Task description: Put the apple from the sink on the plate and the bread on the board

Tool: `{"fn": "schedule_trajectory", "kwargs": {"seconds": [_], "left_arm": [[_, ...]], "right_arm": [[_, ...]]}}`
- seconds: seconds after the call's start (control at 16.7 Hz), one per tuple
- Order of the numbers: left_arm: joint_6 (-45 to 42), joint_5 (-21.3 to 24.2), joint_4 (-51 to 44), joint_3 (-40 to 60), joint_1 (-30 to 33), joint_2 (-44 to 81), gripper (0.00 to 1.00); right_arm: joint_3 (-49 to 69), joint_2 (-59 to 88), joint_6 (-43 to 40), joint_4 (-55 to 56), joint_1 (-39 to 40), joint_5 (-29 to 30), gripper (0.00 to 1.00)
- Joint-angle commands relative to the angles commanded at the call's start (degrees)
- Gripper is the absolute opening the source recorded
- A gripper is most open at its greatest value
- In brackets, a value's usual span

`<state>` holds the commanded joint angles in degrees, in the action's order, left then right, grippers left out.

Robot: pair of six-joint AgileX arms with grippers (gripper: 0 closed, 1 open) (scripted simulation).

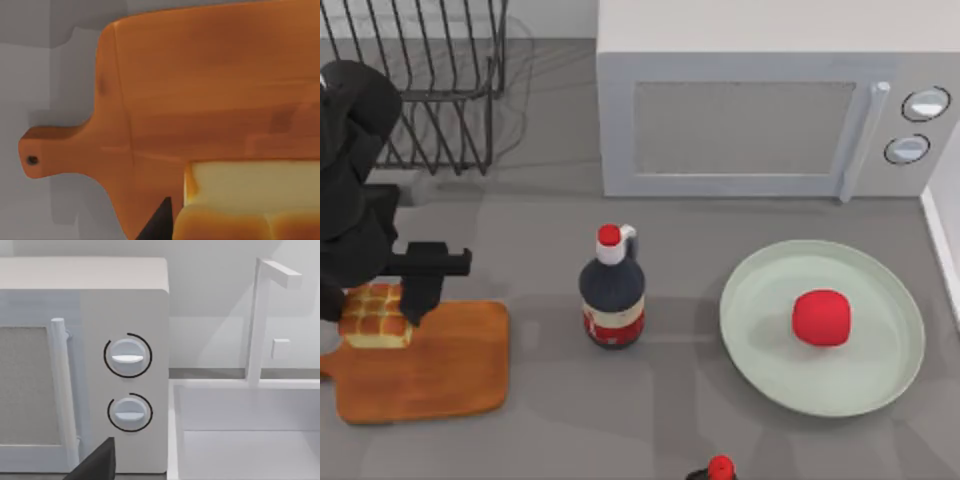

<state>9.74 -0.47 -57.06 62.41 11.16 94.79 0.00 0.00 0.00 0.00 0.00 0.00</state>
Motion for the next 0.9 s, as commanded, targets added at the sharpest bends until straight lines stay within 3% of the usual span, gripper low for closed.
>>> {"fn": "schedule_trajectory", "kwargs": {"seconds": [0.9], "left_arm": [[-0.07, 0.03, 9.05, -5.70, 0.08, 2.94, 0.00]], "right_arm": [[0.00, 0.00, 0.00, 0.00, 0.00, 0.00, 1.00]]}}
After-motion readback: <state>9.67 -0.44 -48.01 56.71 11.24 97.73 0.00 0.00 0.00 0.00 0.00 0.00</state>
